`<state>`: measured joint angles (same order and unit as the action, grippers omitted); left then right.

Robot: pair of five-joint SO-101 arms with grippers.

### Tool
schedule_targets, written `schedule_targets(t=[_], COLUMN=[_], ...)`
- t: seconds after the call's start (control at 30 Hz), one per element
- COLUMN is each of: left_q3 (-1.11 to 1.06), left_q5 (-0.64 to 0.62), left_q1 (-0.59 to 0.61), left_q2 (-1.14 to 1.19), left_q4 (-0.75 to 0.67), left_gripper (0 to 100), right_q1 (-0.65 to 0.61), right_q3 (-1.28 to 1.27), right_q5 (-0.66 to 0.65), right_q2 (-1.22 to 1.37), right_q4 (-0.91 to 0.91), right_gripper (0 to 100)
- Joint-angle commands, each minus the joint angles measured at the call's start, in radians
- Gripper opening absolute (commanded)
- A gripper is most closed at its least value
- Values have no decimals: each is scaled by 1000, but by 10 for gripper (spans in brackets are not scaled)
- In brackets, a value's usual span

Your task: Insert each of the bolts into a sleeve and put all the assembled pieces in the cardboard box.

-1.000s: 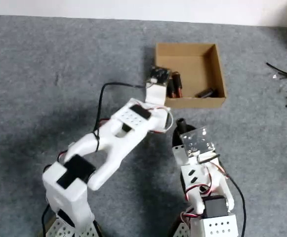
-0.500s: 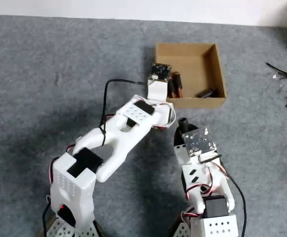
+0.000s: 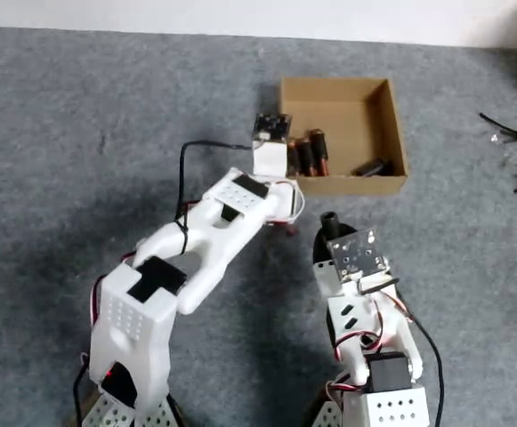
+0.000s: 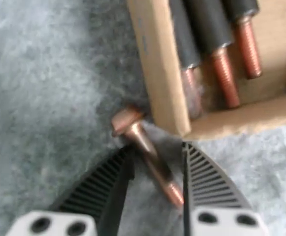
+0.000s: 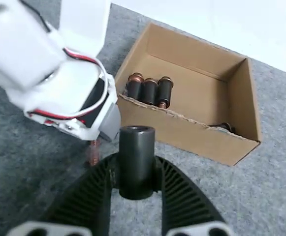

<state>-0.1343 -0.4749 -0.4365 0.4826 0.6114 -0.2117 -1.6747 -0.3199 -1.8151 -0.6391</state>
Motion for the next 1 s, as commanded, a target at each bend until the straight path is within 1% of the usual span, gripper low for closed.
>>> schedule_targets(t=[0.0,0.17,0.3,0.37,0.43,0.5,0.57,0.67,0.8,0.97], left_q3=[48,47,54,54,54,56,56,56,21,-194], left_q5=[-18,-55,-58,-58,-58,-54,-55,-51,-51,-43], left_q1=[24,31,28,27,28,31,33,28,25,31], left_q2=[10,10,5,5,5,4,4,-4,-134,-369], left_q4=[-12,-8,60,66,66,66,66,74,133,21], left_gripper=[159,158,157,149,91,0,22,6,5,5], right_q1=[12,12,12,12,12,12,10,8,7,-15], right_q3=[-97,-97,-97,-97,-97,-97,-97,-97,-99,-99], right_q5=[9,9,9,9,9,9,9,9,9,11], right_q2=[-18,-18,-18,-18,-18,-18,-18,-18,-18,-19], right_q4=[31,33,33,33,33,33,33,33,33,35], right_gripper=[5,5,5,5,5,5,5,5,5,5])
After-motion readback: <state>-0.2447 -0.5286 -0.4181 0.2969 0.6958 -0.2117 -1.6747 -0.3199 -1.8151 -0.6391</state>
